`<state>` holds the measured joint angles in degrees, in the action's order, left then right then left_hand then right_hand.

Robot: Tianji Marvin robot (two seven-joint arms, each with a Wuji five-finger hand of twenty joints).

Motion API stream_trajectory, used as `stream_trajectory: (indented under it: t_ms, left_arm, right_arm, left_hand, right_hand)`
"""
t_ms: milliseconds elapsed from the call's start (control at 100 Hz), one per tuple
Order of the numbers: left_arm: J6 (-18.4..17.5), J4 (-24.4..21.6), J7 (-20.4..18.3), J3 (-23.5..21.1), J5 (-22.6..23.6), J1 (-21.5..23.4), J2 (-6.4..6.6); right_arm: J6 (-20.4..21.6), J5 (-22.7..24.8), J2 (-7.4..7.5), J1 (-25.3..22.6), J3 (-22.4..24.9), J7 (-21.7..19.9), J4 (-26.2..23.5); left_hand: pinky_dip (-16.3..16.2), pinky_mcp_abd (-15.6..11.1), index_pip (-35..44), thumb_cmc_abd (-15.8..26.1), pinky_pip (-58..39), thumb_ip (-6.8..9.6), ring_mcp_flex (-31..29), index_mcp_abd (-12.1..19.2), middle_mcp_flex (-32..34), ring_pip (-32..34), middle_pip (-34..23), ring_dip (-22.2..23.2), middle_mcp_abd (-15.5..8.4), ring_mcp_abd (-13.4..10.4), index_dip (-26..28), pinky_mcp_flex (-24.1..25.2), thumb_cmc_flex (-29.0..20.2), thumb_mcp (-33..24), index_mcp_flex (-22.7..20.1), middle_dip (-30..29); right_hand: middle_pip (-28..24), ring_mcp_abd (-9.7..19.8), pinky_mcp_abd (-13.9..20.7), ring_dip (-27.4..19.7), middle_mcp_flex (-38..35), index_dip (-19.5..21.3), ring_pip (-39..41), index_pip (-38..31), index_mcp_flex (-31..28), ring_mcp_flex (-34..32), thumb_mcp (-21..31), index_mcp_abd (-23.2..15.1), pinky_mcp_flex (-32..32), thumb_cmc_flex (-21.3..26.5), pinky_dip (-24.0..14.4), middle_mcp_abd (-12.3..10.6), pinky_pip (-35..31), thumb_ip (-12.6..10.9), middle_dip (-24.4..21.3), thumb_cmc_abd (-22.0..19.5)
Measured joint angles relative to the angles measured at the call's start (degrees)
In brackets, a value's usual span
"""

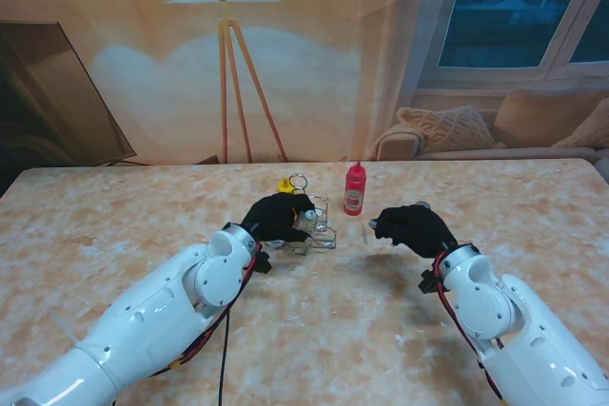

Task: Place the seasoning bottles into the rack

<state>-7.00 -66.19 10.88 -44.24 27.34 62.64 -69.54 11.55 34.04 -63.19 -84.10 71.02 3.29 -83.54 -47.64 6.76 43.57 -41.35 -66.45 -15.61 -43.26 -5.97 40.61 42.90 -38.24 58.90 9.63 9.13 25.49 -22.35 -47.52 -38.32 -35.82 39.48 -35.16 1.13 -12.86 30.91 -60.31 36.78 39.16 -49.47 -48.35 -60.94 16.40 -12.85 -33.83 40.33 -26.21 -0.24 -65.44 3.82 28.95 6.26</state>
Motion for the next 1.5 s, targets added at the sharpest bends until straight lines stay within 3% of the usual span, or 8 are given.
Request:
stream_trajectory:
  t_ms: [240, 300, 670, 890, 1060, 1210, 1500]
  left_arm:
    - [0.1, 0.0, 0.3, 0.0, 0.3, 0.2, 0.05]
    - [0.0, 0.0, 0.3, 0.0, 0.4, 0.2, 0.08]
    - [-0.4, -0.3, 0.4, -0.3, 1.6, 0.6, 0.38]
    - [-0.6, -1.1, 0.9, -0.8, 3.0, 1.2, 0.70]
    - [-0.7, -1.4, 1.3, -0.9, 3.8, 1.4, 0.87]
    - [-0.6, -1.4, 1.7, -0.8, 4.7, 1.4, 0.94]
    - [-0.5, -2.4, 1.7, -1.2, 7.2, 1.8, 1.55]
  right_arm:
    - [0.0, 0.0, 0.00, 0.0, 0.0, 0.0, 0.0]
    - [0.0, 0.1, 0.00, 0.0, 0.0, 0.0, 0.0]
    - [0.0, 0.2, 0.00, -0.2, 0.1, 0.0, -0.1]
    - [0.0, 0.2, 0.00, -0.2, 0.1, 0.0, -0.1]
    - [0.0, 0.2, 0.00, -0.2, 0.1, 0.0, -0.1]
    - [0.0, 0.2, 0.00, -0.2, 0.1, 0.0, -0.1]
    - [0.0, 0.2, 0.00, -0.2, 0.1, 0.0, -0.1]
  left_hand:
    - [0.1, 1.1, -4.0, 1.7, 1.8, 0.15, 2.1, -1.7, -1.5, -0.7, -0.1, 0.0, 0.4, 0.8, 1.5, 1.8, 2.7, -4.2, 0.0, -0.4]
    - [0.6, 1.6, -6.1, 2.4, 2.6, 1.72, 3.0, -2.1, -2.3, -1.4, 1.2, -0.6, 0.7, 1.2, 1.5, 2.4, 4.1, -6.2, 0.0, -1.1]
    - [1.3, 2.8, -8.1, 3.0, 5.1, 3.72, 6.3, -2.8, -6.0, -1.5, 2.1, -0.7, 1.6, 2.4, 2.0, 4.8, 6.0, -8.7, -0.1, -1.2]
    - [1.3, 3.7, -8.2, 3.0, 5.0, 3.66, 7.0, -2.8, -7.1, -1.2, 1.7, 0.3, 2.2, 2.5, 3.5, 5.2, 6.3, -9.1, -0.1, 1.2]
    - [1.1, 3.7, -6.0, 2.3, 3.7, 0.78, 7.0, -1.5, -7.2, 1.7, 0.2, 3.3, 2.1, 2.4, 3.3, 5.2, 4.9, -6.9, -0.1, 3.3]
    - [-0.7, 3.6, -3.5, 1.4, 1.9, 0.71, 7.0, 0.5, -7.8, 6.1, -2.7, 7.7, 1.4, 1.0, 0.6, 5.2, 4.8, -5.3, -0.2, 7.2]
    - [-4.2, 3.9, -3.4, 0.8, -1.4, 0.53, 7.0, 0.7, -8.5, 14.5, -8.5, 15.0, 0.7, -0.4, -2.9, 5.3, 4.8, -4.8, -1.6, 14.5]
  right_hand:
    - [0.0, 0.0, 0.0, 0.0, 0.0, 0.0, 0.0, 0.0, 0.0, 0.0, 0.0, 0.0, 0.0, 0.0, 0.0, 0.0, 0.0, 0.0, 0.0, 0.0]
    - [0.0, 0.0, 0.0, 0.0, 0.0, 0.0, 0.0, 0.0, 0.0, 0.0, 0.0, 0.0, 0.0, 0.0, 0.0, 0.0, 0.0, 0.0, 0.0, 0.0]
    - [0.0, 0.0, 0.0, 0.0, 0.0, 0.0, 0.0, 0.0, 0.0, 0.0, 0.4, 0.0, 0.0, 0.0, 0.0, 0.0, 0.0, 0.0, 0.0, 0.0]
    - [0.0, 0.0, 0.0, 0.0, 0.0, 0.0, 0.0, -0.1, 0.0, 0.0, 0.8, 0.0, 0.0, 0.0, 0.0, 0.0, 0.0, 0.0, 0.0, 0.1]
    - [0.0, 0.0, 0.0, 0.0, 0.0, 0.0, 0.0, -0.1, 0.0, 0.0, 0.8, 0.0, 0.0, 0.0, 0.0, 0.0, 0.0, 0.0, 0.0, 0.1]
    - [0.0, 0.0, 0.0, 0.0, 0.0, 0.0, 0.0, -0.1, 0.0, 0.0, 0.8, 0.0, 0.0, 0.0, 0.0, 0.0, 0.0, 0.0, 0.0, 0.1]
    - [0.0, 0.0, 0.0, 0.0, 0.0, 0.0, 0.0, -0.1, 0.0, 0.0, 0.8, 0.0, 0.0, 0.0, 0.0, 0.0, 0.0, 0.0, 0.0, 0.1]
